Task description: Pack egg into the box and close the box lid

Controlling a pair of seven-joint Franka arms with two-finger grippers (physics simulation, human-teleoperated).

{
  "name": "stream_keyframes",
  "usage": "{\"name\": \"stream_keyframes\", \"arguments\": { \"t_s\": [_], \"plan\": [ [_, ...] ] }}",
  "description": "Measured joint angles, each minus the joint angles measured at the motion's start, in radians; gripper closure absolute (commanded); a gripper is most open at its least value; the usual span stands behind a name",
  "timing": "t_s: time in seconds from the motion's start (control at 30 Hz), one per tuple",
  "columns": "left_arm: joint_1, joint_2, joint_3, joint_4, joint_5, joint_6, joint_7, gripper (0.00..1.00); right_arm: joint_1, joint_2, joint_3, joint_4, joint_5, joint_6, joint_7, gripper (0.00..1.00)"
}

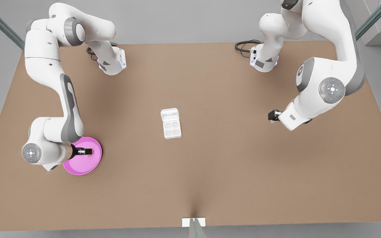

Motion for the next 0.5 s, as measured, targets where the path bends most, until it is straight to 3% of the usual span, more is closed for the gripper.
{"name": "stream_keyframes", "arguments": {
  "t_s": [0.13,0.3,0.5],
  "plan": [
    [-0.006,0.0,0.0,0.0,0.001,-0.005,-0.003,0.0,0.017,-0.203,0.033,-0.307,-0.005,0.177,0.001,0.0],
    [-0.006,0.001,0.0,-0.001,0.003,-0.007,-0.003,0.0,-0.043,-0.214,0.034,-0.293,-0.031,0.284,0.002,0.0],
    [-0.008,0.002,-0.001,-0.002,0.022,-0.012,-0.003,0.0,-0.091,-0.088,0.038,-0.2,-0.047,0.359,-0.006,0.0]
  ]
}}
